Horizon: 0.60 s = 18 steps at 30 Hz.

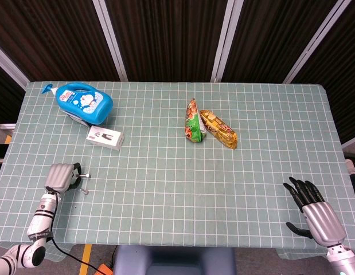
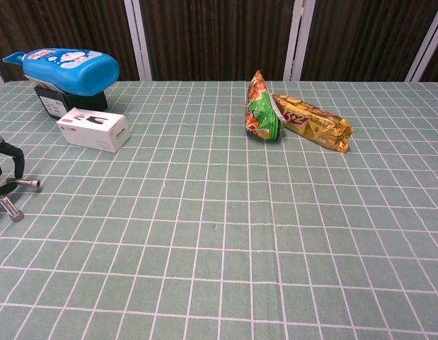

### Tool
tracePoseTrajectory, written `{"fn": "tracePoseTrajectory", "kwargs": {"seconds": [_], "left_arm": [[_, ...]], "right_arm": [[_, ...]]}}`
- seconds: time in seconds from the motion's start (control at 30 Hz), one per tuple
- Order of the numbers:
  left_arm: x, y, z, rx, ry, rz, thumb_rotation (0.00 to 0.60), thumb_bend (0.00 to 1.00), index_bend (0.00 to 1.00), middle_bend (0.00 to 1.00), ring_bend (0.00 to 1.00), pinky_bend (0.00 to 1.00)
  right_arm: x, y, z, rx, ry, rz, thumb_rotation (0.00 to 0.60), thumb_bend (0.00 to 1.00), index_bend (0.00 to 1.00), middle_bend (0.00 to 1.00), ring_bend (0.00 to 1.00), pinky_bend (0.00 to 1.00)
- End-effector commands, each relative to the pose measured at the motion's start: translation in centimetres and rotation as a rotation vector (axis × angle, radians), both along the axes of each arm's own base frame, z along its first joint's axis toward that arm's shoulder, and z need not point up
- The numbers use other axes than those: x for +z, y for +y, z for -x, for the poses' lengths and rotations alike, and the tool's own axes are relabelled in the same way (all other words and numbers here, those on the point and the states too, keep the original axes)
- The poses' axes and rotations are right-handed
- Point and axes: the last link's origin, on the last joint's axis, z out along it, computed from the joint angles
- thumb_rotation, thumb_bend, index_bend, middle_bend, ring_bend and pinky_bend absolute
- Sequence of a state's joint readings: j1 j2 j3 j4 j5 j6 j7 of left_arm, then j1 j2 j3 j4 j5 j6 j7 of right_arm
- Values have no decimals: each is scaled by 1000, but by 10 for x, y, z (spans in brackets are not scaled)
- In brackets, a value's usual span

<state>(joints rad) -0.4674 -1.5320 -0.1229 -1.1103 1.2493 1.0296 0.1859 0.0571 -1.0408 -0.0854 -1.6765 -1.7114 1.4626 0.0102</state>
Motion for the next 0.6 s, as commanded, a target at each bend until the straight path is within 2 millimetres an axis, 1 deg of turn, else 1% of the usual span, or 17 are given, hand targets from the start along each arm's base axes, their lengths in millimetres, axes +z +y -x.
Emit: {"fn": "tracePoseTrajectory", "kwargs": {"seconds": [0.03, 0.17, 0.37, 0.47, 0.6], "left_arm": [[5, -1, -3, -32, 100, -29, 600, 414, 524, 1000, 1000, 1000], [10, -2, -9, -78, 235, -82, 600, 414, 525, 1000, 1000, 1000], [17, -3, -20, -148, 510, -157, 600, 415, 526, 1000, 1000, 1000], [14, -6, -27, -164, 638, -162, 600, 416, 526, 1000, 1000, 1000], [4, -10, -40, -191, 736, -141, 600, 417, 527, 1000, 1000, 1000]], "right_arm": [[0, 0, 0, 1, 0, -1, 600, 274, 0, 0, 0, 0], [0, 1, 0, 3, 0, -4, 600, 274, 0, 0, 0, 0], [1, 2, -1, 7, -3, -6, 600, 274, 0, 0, 0, 0], [1, 2, -1, 9, -4, -10, 600, 274, 0, 0, 0, 0], [1, 3, -2, 11, -5, -14, 600, 274, 0, 0, 0, 0]]}}
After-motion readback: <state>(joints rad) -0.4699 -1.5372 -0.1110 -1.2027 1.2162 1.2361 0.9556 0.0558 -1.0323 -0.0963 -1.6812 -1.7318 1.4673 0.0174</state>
